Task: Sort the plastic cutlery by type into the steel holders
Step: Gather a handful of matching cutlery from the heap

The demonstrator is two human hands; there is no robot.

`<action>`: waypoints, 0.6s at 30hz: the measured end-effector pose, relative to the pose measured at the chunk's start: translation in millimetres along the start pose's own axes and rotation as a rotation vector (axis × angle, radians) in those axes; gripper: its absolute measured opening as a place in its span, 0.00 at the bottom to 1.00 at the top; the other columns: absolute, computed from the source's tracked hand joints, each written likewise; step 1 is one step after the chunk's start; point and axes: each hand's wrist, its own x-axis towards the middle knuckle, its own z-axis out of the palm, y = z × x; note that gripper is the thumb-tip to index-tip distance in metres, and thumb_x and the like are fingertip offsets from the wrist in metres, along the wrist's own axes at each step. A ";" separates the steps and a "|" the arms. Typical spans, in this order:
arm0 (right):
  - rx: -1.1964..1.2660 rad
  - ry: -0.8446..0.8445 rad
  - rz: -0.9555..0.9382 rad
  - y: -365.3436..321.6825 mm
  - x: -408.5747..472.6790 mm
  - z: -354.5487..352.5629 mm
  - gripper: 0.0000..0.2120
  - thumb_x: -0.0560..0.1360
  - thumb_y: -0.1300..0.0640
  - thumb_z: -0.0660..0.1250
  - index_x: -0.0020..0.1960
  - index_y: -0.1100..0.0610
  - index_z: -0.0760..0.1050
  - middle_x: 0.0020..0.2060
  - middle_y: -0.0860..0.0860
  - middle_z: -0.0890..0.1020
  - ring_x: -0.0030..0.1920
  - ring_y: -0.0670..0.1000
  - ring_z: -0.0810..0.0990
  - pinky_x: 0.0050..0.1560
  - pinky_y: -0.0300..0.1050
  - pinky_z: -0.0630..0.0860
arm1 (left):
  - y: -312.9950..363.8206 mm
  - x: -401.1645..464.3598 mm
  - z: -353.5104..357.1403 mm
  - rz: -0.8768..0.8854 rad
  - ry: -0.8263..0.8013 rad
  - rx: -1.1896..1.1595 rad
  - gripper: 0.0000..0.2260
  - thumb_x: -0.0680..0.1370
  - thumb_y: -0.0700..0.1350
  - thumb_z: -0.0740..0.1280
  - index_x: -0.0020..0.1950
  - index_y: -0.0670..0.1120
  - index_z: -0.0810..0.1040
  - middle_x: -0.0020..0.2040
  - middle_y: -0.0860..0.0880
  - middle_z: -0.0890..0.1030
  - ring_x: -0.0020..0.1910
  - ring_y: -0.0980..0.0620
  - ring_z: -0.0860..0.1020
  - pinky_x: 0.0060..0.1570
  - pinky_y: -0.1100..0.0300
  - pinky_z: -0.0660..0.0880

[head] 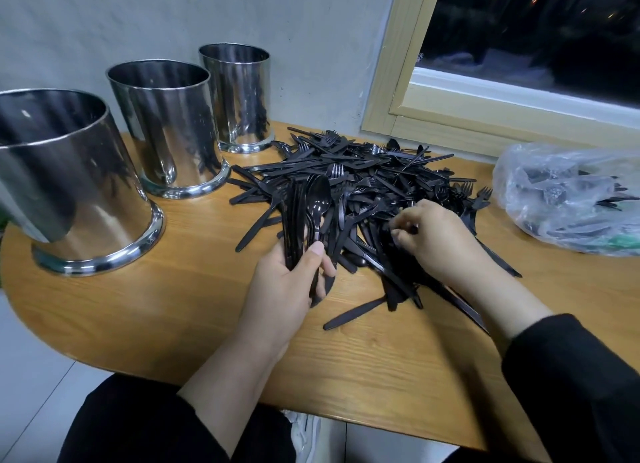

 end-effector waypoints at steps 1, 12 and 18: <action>-0.045 -0.021 -0.025 2.6 2.0 2.9 0.09 0.79 0.53 0.70 0.58 0.52 0.82 0.46 0.46 0.74 0.48 0.50 0.75 0.47 0.43 0.70 | -0.8 0.3 -0.1 -0.001 0.000 0.012 0.17 0.85 0.50 0.62 0.38 0.49 0.80 0.31 0.43 0.77 0.31 0.50 0.73 0.31 0.57 0.68; -0.201 -0.218 -0.002 1.8 23.2 10.3 0.29 0.77 0.49 0.72 0.75 0.44 0.67 0.52 0.48 0.68 0.60 0.58 0.74 0.62 0.59 0.74 | -2.1 2.3 0.7 0.024 0.072 -0.047 0.09 0.84 0.47 0.65 0.45 0.56 0.81 0.41 0.39 0.82 0.33 0.46 0.74 0.32 0.51 0.69; -0.341 -0.271 -0.103 -2.4 31.8 9.6 0.23 0.80 0.51 0.66 0.73 0.41 0.67 0.53 0.50 0.69 0.61 0.58 0.73 0.62 0.58 0.70 | -4.4 3.8 -0.3 0.031 0.058 -0.044 0.05 0.83 0.45 0.66 0.51 0.50 0.82 0.41 0.47 0.83 0.33 0.49 0.76 0.28 0.55 0.68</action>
